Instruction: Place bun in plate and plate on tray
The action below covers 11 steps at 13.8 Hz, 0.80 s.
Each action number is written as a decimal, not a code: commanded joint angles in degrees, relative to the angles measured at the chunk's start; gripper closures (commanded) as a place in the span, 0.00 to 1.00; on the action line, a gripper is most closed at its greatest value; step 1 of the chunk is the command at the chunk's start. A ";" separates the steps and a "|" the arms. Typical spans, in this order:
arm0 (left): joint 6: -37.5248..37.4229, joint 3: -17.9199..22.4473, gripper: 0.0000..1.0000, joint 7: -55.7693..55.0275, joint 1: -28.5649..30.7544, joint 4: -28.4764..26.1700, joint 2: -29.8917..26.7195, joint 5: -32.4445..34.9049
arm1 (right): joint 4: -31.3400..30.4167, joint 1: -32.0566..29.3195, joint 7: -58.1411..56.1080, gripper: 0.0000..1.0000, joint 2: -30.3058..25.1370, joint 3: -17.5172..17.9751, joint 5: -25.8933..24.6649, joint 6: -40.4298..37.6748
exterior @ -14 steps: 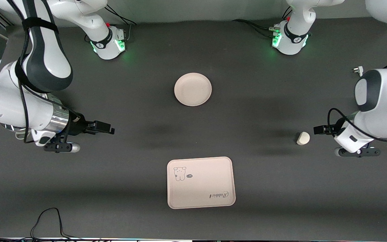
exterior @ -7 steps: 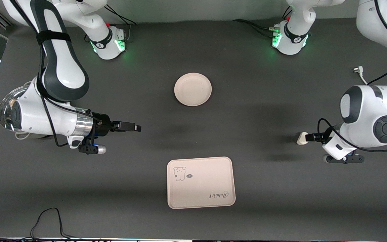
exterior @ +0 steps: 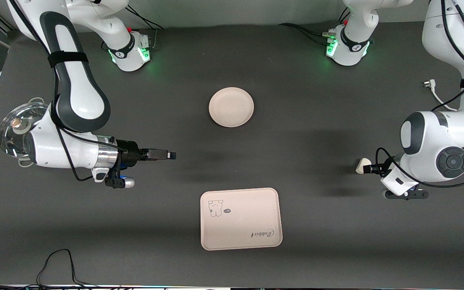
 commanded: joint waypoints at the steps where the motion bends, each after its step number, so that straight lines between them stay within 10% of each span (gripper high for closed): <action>1: 2.65 0.16 0.17 -0.45 -0.18 -0.67 1.36 0.08 | -0.51 0.32 -4.65 0.00 0.70 -0.54 3.16 0.41; 9: 8.55 0.25 0.18 -0.19 -0.09 -1.11 5.41 0.17 | -0.51 0.85 -5.44 0.00 2.02 -0.37 3.16 0.23; 11: 9.42 0.25 0.37 0.51 0.00 -1.55 5.85 0.95 | -1.12 1.38 -6.59 0.00 1.93 -0.37 3.16 0.23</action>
